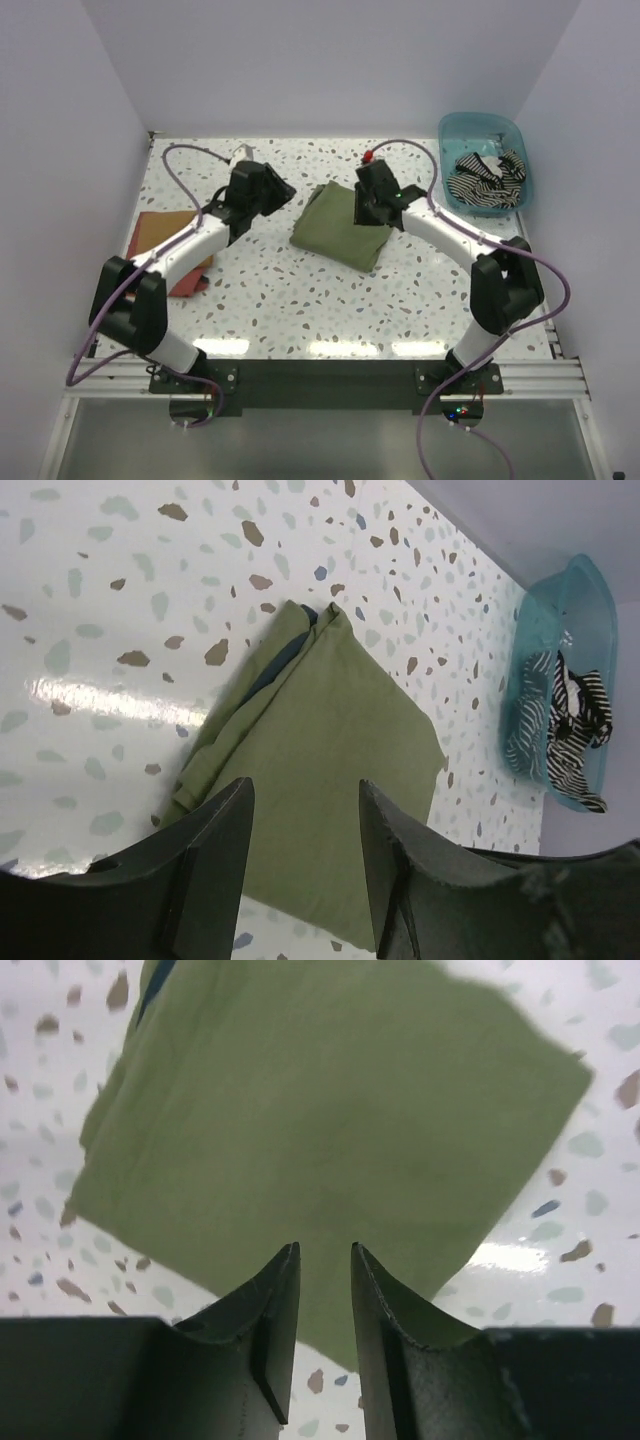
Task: Fold and stack the tank tops
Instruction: Fold the tank top, then neatly place the folded tank top to the corner
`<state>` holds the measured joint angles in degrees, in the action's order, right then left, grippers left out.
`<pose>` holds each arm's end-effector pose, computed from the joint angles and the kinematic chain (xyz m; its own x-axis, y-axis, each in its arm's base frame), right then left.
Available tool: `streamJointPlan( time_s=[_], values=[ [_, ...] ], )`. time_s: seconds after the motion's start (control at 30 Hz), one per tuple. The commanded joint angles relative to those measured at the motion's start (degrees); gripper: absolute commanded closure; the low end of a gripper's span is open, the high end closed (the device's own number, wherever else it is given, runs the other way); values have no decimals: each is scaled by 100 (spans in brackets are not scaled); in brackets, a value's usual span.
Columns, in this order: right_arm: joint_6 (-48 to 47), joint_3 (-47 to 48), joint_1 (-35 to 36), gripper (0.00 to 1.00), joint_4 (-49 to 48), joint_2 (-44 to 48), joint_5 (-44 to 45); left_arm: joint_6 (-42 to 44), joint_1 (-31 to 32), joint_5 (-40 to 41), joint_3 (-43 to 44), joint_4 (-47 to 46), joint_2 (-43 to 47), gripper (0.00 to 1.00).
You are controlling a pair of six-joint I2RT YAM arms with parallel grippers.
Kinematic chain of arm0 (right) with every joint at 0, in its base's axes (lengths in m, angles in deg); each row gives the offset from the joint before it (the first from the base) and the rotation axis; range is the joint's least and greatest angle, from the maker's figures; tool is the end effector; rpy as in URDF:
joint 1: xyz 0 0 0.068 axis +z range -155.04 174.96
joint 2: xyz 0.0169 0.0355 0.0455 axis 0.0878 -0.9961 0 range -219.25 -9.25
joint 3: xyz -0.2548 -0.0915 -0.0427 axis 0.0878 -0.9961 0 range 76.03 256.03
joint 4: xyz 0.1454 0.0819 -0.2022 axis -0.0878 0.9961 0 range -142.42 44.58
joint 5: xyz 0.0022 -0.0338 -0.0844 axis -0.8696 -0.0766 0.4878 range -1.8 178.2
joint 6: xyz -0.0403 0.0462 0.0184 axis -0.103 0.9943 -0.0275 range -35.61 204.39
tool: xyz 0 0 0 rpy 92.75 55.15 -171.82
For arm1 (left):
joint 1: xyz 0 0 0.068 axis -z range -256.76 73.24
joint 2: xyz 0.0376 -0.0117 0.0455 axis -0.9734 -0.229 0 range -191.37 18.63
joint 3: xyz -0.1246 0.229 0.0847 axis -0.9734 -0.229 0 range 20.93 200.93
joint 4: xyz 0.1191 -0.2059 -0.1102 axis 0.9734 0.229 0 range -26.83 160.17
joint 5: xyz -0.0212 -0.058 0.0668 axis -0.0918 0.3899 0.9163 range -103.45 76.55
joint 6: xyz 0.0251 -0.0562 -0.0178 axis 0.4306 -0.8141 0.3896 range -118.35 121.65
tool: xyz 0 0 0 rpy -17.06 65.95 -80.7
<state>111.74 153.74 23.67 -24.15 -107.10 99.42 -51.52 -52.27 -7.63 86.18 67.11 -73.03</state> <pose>0.3458 0.1784 0.2563 -0.7470 0.1048 -0.6565 -0.0165 0.9843 0.1759 0.3487 -0.1534 0.2609 -0.5419 -0.6282 -0.5584 -0.1686 0.7321 -0.6600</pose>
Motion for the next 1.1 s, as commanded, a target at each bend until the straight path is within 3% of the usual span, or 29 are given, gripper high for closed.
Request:
streamJointPlan(
  time_s=[0.0, 0.13, 0.3, 0.43, 0.53, 0.7, 0.87, 1.07],
  values=[
    [-37, -693, 205, 71, -41, 46, 292, -607, -14, 112, -1002, -43, 665, 49],
    [59, -1310, 301, 83, -260, -86, 82, -800, -6, -370, -1857, -288, 1219, 48],
    [296, -1986, 706, 85, -471, -68, 91, -915, 12, -784, -2849, -781, 1712, 46],
    [813, -2409, 1205, 87, -709, 89, -207, -845, 3, -977, -3168, -843, 1748, 44],
    [990, -2454, 1689, 86, -456, 213, 273, -486, -41, -943, -3072, -668, 1748, 40],
    [1176, -2936, 1533, 83, -76, 494, 451, 104, -208, -942, -2484, -122, 1476, 35],
    [1000, -3166, 664, 82, 11, 687, 109, 921, -331, -1619, -1747, 78, 749, 29],
    [631, -2553, -163, 71, 90, 592, -402, 1555, -357, -2814, -1121, 45, -482, 22]
  ],
)
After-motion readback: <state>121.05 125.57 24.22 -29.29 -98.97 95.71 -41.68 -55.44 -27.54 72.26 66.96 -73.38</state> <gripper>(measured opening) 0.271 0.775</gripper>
